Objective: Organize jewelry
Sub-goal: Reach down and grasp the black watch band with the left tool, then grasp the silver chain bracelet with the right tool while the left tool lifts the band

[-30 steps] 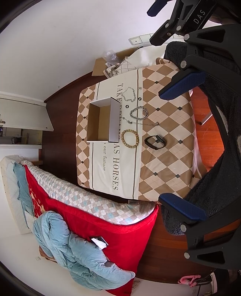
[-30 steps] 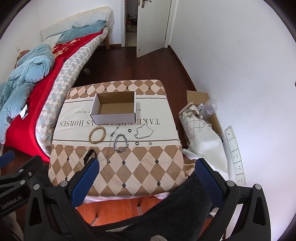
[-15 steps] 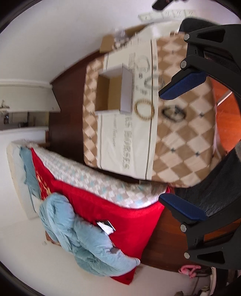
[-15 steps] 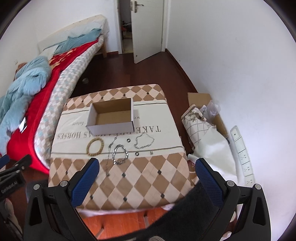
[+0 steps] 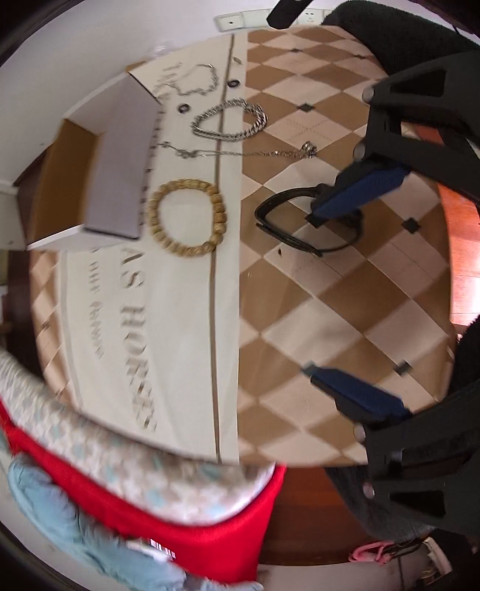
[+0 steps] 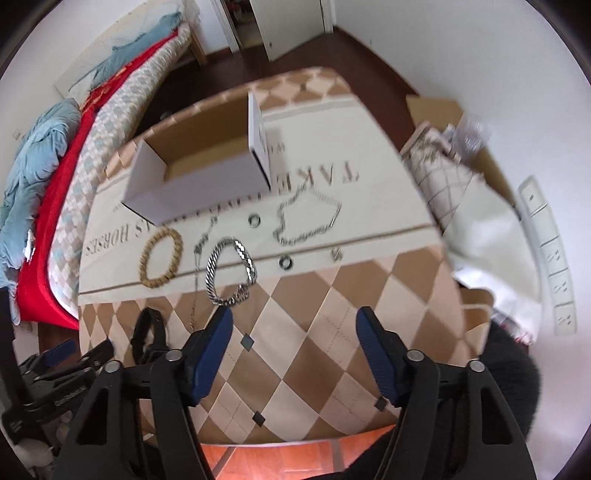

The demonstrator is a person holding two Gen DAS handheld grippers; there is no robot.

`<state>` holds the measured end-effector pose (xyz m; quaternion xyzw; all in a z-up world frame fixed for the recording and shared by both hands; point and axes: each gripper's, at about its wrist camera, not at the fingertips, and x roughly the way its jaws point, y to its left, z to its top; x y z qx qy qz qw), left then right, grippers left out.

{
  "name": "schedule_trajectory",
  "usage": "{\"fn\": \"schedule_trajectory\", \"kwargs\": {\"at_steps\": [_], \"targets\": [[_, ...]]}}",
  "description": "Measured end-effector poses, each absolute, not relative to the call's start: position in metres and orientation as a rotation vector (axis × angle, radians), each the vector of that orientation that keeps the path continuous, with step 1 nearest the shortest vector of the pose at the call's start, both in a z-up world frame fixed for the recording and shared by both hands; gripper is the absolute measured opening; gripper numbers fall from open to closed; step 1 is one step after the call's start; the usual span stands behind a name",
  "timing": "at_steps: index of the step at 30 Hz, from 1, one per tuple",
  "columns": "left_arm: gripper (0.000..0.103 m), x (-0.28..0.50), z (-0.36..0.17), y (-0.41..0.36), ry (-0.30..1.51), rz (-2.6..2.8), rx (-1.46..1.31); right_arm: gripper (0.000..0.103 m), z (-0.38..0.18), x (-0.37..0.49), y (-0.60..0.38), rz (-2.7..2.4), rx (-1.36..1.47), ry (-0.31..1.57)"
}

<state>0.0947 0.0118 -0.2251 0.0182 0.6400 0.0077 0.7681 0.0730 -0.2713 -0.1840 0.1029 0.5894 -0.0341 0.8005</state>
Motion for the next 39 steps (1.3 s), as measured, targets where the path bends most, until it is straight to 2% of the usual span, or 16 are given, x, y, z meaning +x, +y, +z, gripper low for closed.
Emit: {"fn": "schedule_trajectory", "kwargs": {"at_steps": [2,6,7,8,11,17,22,24,25,26,27,33,39], "targets": [[0.046,0.103,-0.244,0.006,1.425,-0.005,0.032,0.069,-0.197,0.074,-0.27,-0.071,0.223,1.286],[0.025,0.108,-0.259,-0.004,1.446,-0.058,0.026,0.069,-0.214,0.078,-0.271,-0.081,0.223,1.323],[0.015,0.108,-0.261,-0.007,1.445,-0.075,0.031,0.069,-0.219,0.08,-0.271,-0.083,0.224,1.332],[0.011,0.108,-0.262,-0.012,1.438,-0.09,0.04,0.069,-0.222,0.082,-0.272,-0.085,0.226,1.338],[0.005,0.106,-0.26,-0.019,1.412,-0.097,0.064,0.069,-0.229,0.09,-0.27,-0.089,0.221,1.348],[0.004,0.104,-0.247,-0.017,1.345,-0.066,0.076,0.069,-0.243,0.112,-0.256,-0.082,0.223,1.34],[0.004,0.11,-0.238,-0.012,1.313,-0.024,0.093,0.057,-0.257,0.132,-0.231,-0.082,0.169,1.314],[0.004,0.111,-0.236,-0.011,1.306,-0.007,0.102,0.04,-0.258,0.135,-0.218,-0.088,0.09,1.283],[0.004,0.11,-0.235,-0.01,1.305,-0.002,0.103,0.035,-0.258,0.135,-0.211,-0.096,0.046,1.266],[0.004,0.11,-0.234,-0.009,1.305,0.0,0.101,0.017,-0.259,0.134,-0.205,-0.102,0.009,1.248],[0.004,0.11,-0.231,-0.002,1.306,0.0,0.098,0.008,-0.259,0.133,-0.202,-0.097,-0.005,1.243],[0.004,0.116,-0.22,-0.004,1.283,0.006,0.092,0.008,-0.253,0.119,-0.22,-0.061,0.109,1.246],[0.004,0.122,-0.187,-0.011,1.224,-0.02,0.069,0.007,-0.211,0.106,-0.233,-0.007,0.186,1.178]]}}
